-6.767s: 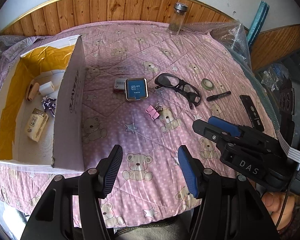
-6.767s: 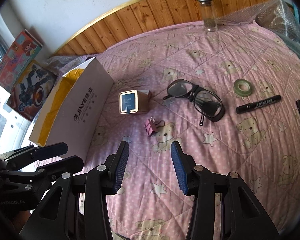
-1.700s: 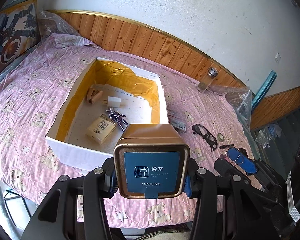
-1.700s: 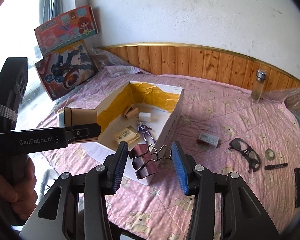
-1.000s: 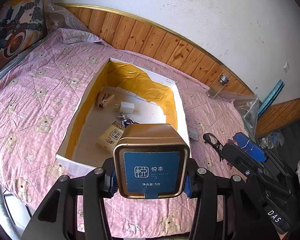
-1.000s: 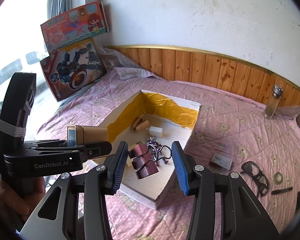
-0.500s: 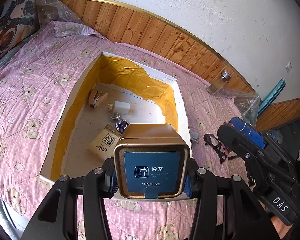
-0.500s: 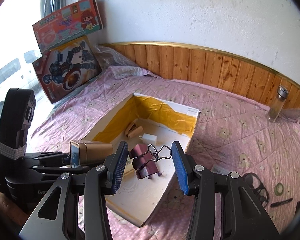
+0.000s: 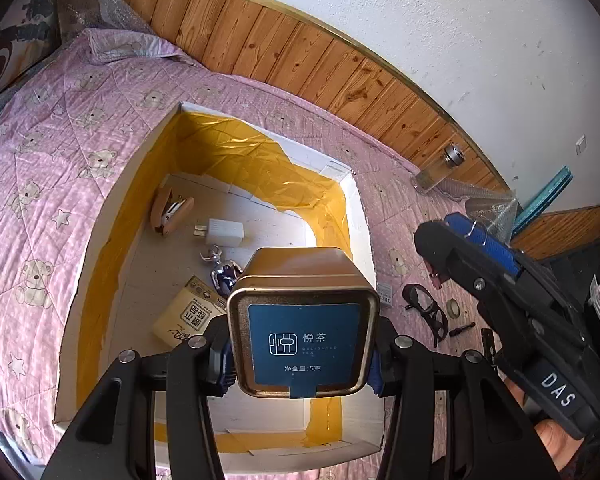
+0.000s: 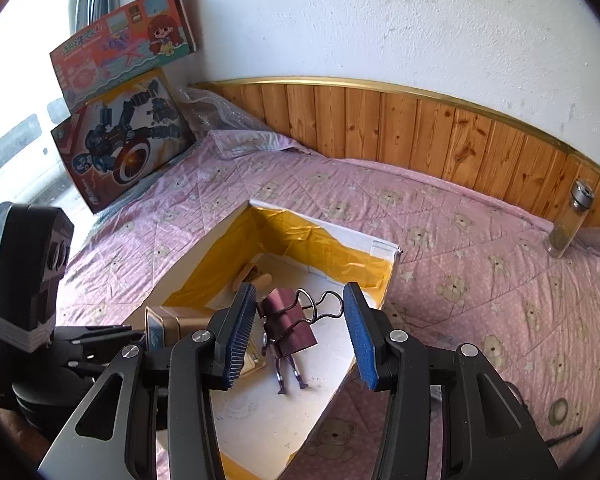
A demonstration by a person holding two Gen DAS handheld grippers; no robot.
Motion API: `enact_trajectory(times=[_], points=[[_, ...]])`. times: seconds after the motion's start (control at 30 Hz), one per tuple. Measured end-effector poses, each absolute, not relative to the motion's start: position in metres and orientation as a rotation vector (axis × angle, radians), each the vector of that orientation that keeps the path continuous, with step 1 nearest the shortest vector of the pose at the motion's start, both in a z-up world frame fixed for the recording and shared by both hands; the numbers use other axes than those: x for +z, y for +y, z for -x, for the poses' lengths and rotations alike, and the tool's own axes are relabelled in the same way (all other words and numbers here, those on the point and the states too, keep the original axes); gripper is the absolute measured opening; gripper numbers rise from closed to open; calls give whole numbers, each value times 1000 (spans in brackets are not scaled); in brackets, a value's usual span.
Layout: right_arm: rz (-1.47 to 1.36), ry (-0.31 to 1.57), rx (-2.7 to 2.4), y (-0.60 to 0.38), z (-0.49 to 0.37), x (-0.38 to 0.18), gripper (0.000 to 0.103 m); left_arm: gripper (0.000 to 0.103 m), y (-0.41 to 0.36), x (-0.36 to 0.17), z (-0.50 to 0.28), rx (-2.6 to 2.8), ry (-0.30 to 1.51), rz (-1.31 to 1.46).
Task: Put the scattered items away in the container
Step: 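Carry the tin and binder clip in both tools over the white box, then open both tools to drop the tin and binder clip into the box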
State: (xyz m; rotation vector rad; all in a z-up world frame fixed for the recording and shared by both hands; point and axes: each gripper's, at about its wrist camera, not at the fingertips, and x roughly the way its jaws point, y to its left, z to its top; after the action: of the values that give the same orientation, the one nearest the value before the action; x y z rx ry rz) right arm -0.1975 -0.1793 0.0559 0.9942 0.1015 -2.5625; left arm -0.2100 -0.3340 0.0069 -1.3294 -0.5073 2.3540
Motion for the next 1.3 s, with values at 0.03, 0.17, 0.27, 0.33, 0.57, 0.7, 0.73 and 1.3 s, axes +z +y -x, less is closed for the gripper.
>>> enact_trajectory(times=[0.03, 0.17, 0.27, 0.33, 0.57, 0.7, 0.73, 1.3], points=[[-1000, 101, -2560, -179, 203, 55, 48, 50, -331, 4, 212, 2345, -506, 1338], [-1026, 105, -2540, -179, 222, 50, 48, 50, -317, -7, 216, 2301, -498, 1373], [-1043, 118, -2522, -180, 235, 46, 48, 50, -308, -14, 218, 2279, -490, 1394], [-1056, 133, -2511, -181, 244, 42, 48, 50, -302, -18, 220, 2266, -485, 1409], [-1112, 185, -2463, -188, 272, 28, 48, 50, -286, -33, 222, 2233, -465, 1470], [-1140, 195, -2441, -190, 285, 19, 48, 50, -288, -41, 225, 2230, -480, 1504], [-1145, 196, -2438, -191, 287, 17, 48, 50, -290, -42, 226, 2232, -488, 1511], [-1193, 182, -2427, -188, 299, 1, 53, 61, -305, -56, 220, 2257, -484, 1634]])
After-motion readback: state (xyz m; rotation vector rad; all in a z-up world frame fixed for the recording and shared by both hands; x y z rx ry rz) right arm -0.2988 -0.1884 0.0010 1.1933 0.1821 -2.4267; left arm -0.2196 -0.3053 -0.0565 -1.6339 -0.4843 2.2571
